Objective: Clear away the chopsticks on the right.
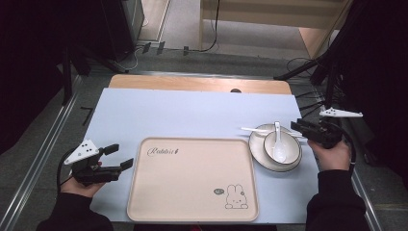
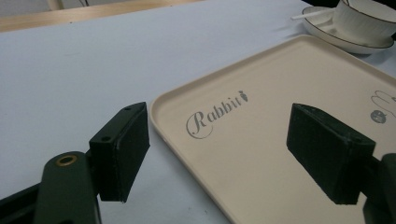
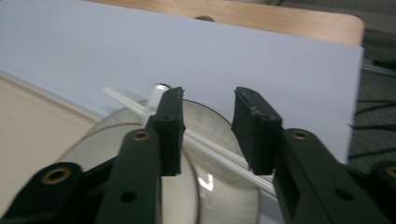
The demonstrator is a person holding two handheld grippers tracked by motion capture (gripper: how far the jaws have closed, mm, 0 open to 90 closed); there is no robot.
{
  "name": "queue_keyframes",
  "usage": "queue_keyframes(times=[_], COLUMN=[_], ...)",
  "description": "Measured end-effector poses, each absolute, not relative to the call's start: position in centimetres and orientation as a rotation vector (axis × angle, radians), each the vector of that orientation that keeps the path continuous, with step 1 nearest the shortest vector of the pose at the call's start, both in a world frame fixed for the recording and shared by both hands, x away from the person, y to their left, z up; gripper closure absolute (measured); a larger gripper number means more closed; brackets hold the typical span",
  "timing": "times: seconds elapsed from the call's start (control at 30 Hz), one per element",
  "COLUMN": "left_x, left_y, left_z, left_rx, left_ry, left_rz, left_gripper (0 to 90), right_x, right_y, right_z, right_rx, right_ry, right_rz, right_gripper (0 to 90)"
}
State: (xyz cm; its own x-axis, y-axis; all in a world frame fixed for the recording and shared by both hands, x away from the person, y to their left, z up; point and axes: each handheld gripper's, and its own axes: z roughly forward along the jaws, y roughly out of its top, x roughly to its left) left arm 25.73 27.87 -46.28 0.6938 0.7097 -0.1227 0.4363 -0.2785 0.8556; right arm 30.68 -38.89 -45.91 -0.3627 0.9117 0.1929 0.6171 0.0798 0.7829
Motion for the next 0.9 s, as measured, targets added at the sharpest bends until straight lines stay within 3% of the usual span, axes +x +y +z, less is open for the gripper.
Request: queue_keyframes(times=[0.07,0.2,0.9], left_x=[25.7,25.7,25.7], left_y=[27.9,27.9,27.7], left_z=[-46.3,-46.4,-46.6], left_rx=[1.928,1.938,1.956], left_ry=[0.887,0.884,0.871], left_rz=[0.367,0.387,0.381], left_gripper=[21.4,20.1,20.1], right_x=[30.9,31.3,33.8], right_y=[-39.5,-40.2,-40.8], right_z=[-46.4,-47.4,-51.2], right_rx=[1.544,1.558,1.632], right_ry=[2.009,2.019,2.192], right_rz=[1.164,1.188,1.056], right_gripper=[78.2,87.4,90.0])
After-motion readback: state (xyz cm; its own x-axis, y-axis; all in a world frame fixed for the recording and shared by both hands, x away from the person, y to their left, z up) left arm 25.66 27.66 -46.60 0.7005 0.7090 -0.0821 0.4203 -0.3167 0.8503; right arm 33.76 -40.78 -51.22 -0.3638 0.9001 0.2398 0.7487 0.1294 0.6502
